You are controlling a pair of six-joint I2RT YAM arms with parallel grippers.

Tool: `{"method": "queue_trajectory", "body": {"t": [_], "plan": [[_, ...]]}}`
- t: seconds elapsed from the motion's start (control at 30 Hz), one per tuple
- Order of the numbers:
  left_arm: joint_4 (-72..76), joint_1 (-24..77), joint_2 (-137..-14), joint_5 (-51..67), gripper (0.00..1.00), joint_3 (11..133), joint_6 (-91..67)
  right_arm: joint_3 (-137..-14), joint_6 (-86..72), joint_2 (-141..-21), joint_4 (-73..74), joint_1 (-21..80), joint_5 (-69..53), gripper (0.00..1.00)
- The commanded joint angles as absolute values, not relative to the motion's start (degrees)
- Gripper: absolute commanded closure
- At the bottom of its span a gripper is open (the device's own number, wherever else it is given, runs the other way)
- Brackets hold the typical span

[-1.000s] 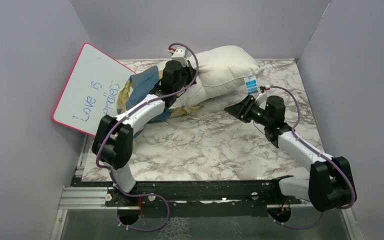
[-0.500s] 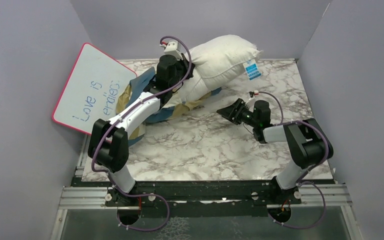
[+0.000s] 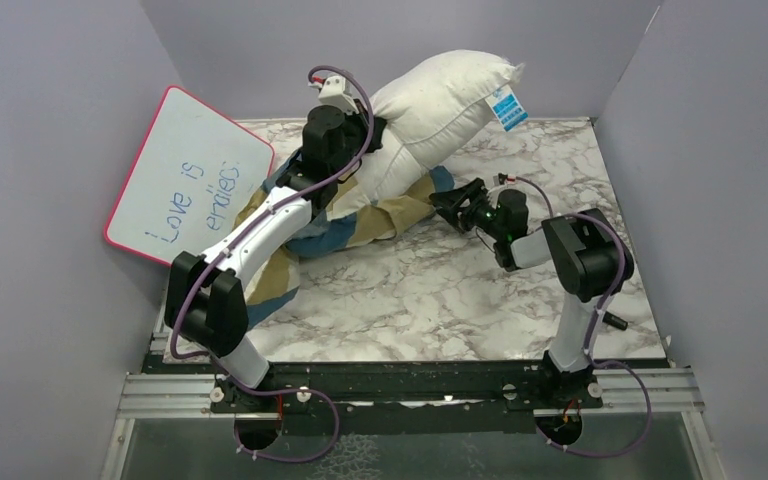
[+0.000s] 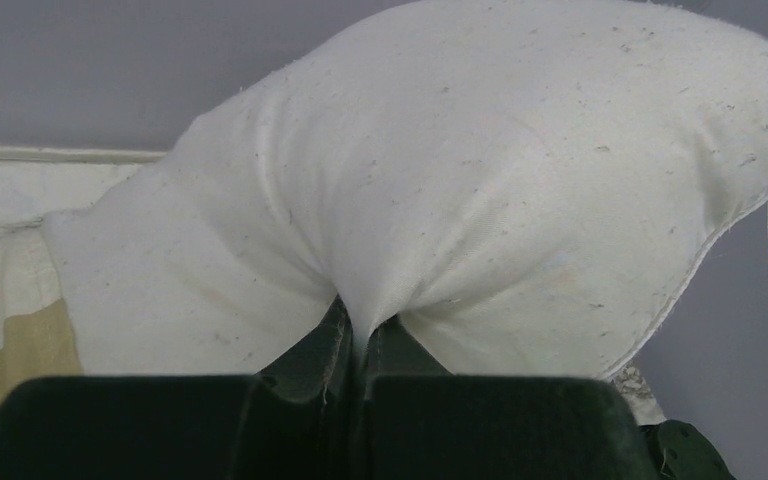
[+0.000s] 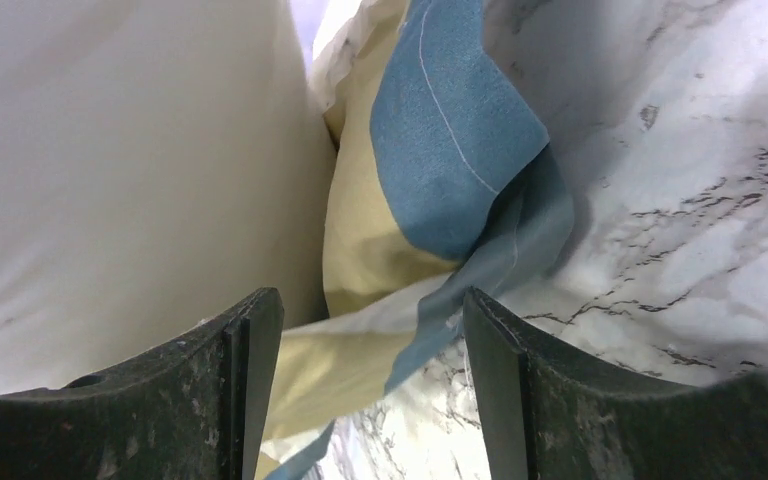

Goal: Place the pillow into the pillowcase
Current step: Stuff the pillow into the pillowcase.

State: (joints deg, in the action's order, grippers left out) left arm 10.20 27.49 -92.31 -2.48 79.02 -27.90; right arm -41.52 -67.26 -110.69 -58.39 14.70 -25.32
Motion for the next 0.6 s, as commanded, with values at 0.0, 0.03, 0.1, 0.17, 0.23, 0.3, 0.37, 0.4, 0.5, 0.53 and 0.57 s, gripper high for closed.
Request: {"method": "queue_trajectory", "body": {"t": [0.0,0.03,0.1,0.17,0.23,0.3,0.37,0.4,0.5,0.53,0.57], "plan": [[18.17,27.33,-87.13,-3.91,1.00,82.32,-29.53,-43.29,-72.11,-113.69,-60.86,15.57,-22.93,0.29],[18.19,27.33,-87.10,-3.87,1.00,82.21,-29.53,-43.57,-72.75,-114.13,-60.31,15.75,-22.66,0.28],[18.32,27.33,-87.10,-3.87,1.00,81.87,-29.62,-43.91,-74.55,-115.31,-60.41,16.36,-22.23,0.28],[18.39,27.29,-87.10,-3.65,1.00,81.51,-29.62,-44.16,-76.52,-116.74,-62.05,16.90,-22.13,0.29],[18.43,27.33,-87.01,-3.44,1.00,81.07,-29.54,-44.79,-77.29,-117.53,-62.72,17.17,-22.50,0.34],[18.61,27.33,-86.90,-3.35,1.00,80.25,-29.38,-45.15,-77.34,-117.24,-62.67,17.25,-22.73,0.44],[19.20,27.33,-86.69,-3.03,1.00,79.13,-29.31,-45.07,-76.99,-116.22,-62.47,17.23,-22.69,0.58],[19.83,27.33,-86.60,-2.62,1.00,78.47,-29.10,-44.82,-76.61,-115.37,-62.04,17.15,-22.61,0.72],[20.69,27.53,-86.13,-0.69,1.00,76.04,-23.85,-43.56,-73.34,-108.98,-58.92,15.72,-21.78,0.99],[20.97,27.85,-85.75,-0.47,1.00,74.52,-21.23,-43.46,-71.75,-106.24,-55.76,14.82,-21.00,1.00],[21.71,28.20,-85.24,-0.44,1.00,72.48,-19.08,-43.61,-69.69,-102.99,-52.28,13.64,-20.26,1.00]]}}
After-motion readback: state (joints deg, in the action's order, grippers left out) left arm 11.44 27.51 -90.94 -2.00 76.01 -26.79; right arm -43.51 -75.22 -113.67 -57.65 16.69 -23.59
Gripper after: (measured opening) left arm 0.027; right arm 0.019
